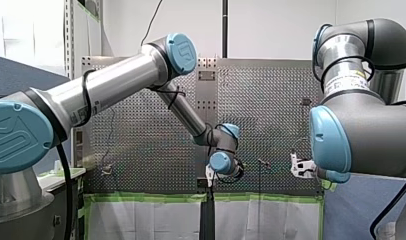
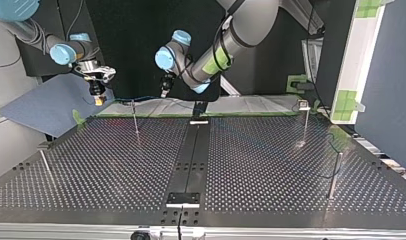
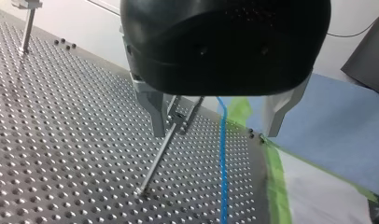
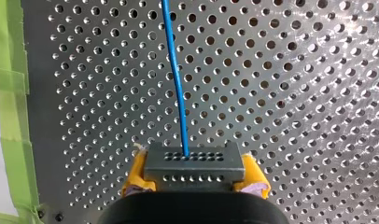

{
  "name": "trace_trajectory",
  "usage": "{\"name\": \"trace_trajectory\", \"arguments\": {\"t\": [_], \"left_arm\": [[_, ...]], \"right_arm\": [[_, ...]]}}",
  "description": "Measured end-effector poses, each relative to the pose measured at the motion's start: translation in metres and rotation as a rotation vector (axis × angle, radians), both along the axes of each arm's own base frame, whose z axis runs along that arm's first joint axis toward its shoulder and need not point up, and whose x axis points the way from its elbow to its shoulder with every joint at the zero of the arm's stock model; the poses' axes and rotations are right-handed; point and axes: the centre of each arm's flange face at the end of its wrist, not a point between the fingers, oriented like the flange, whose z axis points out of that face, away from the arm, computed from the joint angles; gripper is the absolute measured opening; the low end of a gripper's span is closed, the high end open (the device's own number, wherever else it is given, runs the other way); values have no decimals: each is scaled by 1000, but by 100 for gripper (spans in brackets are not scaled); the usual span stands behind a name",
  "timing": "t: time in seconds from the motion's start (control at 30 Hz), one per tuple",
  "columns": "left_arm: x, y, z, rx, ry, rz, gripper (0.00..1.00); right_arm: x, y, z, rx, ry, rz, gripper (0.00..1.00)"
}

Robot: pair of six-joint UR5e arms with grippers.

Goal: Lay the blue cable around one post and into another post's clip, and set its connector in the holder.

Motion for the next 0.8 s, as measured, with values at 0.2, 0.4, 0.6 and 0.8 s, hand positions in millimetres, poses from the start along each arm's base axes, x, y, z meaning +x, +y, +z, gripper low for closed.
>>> {"name": "trace_trajectory", "arguments": {"t": [0.2,0.4,0.6,0.8], "left_arm": [[2,-5,-18,14,22,-4,100],[12,-11,-20,10,22,1,100],[28,-19,-6,-21,-6,14,100],[37,-19,-2,-59,-11,14,100]], "right_arm": [[0,0,0,-2,-5,0,0],[0,-1,1,-5,-10,-4,0],[0,-2,1,-9,-13,-6,0],[0,-2,1,-10,-13,-6,0]]}}
